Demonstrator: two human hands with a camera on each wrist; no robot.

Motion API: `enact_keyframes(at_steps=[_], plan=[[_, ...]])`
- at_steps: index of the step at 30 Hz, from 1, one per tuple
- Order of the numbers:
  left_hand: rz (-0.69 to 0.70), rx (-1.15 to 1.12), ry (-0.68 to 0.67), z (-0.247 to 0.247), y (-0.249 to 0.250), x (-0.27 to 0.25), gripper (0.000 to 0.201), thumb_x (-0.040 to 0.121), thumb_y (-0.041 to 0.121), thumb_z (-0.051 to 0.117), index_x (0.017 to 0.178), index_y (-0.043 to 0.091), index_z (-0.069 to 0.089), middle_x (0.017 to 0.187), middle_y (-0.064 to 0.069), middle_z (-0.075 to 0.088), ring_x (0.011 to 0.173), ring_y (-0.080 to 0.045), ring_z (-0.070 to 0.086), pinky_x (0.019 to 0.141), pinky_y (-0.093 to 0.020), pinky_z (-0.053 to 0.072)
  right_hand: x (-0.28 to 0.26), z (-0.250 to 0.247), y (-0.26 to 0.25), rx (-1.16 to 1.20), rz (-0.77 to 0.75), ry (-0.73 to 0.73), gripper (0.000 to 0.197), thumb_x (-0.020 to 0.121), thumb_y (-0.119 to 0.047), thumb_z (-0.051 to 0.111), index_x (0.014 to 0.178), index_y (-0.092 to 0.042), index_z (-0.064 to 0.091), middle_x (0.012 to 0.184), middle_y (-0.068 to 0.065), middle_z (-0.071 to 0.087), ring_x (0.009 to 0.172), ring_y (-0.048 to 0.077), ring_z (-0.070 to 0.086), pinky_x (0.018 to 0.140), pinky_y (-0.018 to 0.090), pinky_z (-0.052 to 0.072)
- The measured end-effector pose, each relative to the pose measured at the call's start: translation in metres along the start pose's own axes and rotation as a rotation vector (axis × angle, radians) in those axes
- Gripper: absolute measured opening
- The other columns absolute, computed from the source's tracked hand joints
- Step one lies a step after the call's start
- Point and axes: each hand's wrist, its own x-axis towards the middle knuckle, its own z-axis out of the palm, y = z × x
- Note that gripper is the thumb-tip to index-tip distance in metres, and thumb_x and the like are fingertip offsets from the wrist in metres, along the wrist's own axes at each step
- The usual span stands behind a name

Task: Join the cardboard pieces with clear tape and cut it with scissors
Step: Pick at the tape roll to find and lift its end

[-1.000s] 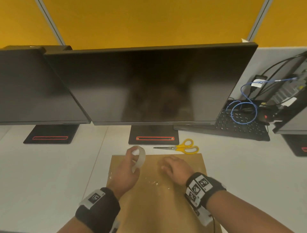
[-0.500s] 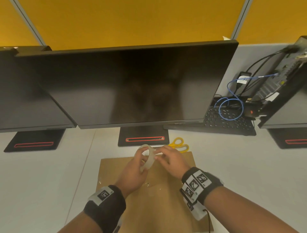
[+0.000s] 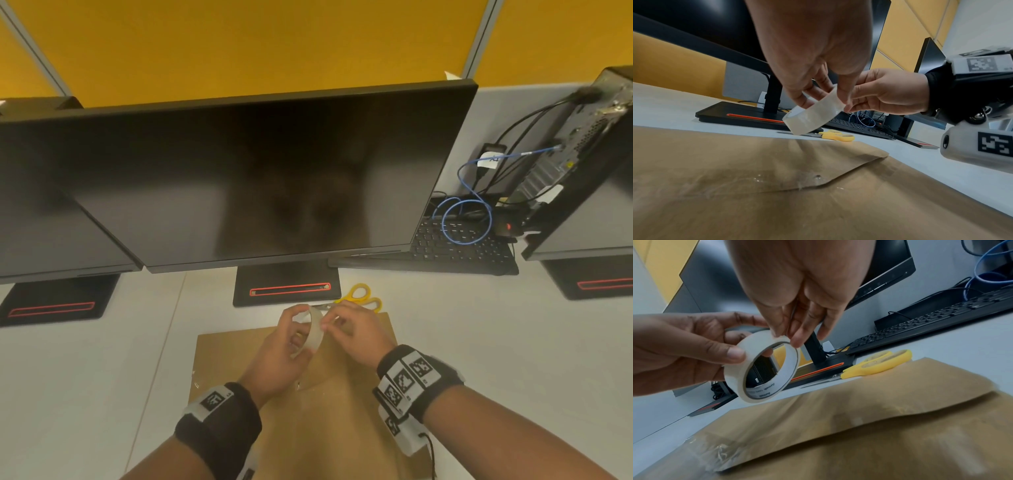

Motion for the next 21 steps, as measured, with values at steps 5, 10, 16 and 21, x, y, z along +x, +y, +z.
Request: enact_keyframes(at_steps=[5,10,16,21], plan=[[0.025,-0.041,0.001,0.001,-0.003,0.007,0.064,0.084,-0.002,0.060,0.124,0.040,0.035,0.090,0.006,0.064,0.075,0.000,0.055,0.075,-0.009,0.041,0.005,-0.008,-0.001,0.211,0.173,0.004,0.013,0.092,-0.023,0.062,0.104,-0.027,0.058,0.097,-0.012,0.061,0.082,0.014,0.061,0.073,0.017,0.047],[0.027,-0.015,-0.031,0.002,-0.003,0.013,0.061,0.081,-0.003,0.062,0.125,0.033,0.038,0.081,0.006,0.062,0.076,-0.004,0.055,0.079,-0.012,0.042,0.010,-0.017,-0.002,0.293,0.271,-0.046,0.038,0.096,-0.019,0.054,0.131,-0.031,0.046,0.101,-0.010,0.063,0.089,0.004,0.061,0.068,0.001,0.039],[-0.004,0.108,-0.047,0.003,-0.005,0.017,0.040,0.077,-0.003,0.062,0.100,0.025,0.046,0.075,0.009,0.055,0.075,-0.002,0.051,0.070,-0.014,0.040,0.019,-0.015,-0.002,0.420,0.275,-0.013,0.024,0.097,-0.015,0.049,0.114,-0.028,0.060,0.096,0.004,0.069,0.090,0.016,0.066,0.080,0.017,0.051],[0.059,0.291,-0.072,0.005,-0.013,0.021,0.021,0.075,0.001,0.063,0.084,0.018,0.055,0.076,0.016,0.055,0.079,-0.010,0.052,0.074,-0.025,0.044,0.022,-0.019,-0.004,0.466,0.249,-0.059,0.021,0.094,-0.004,0.051,0.103,-0.022,0.055,0.051,-0.017,0.059,0.054,-0.007,0.055,0.059,0.008,0.042]])
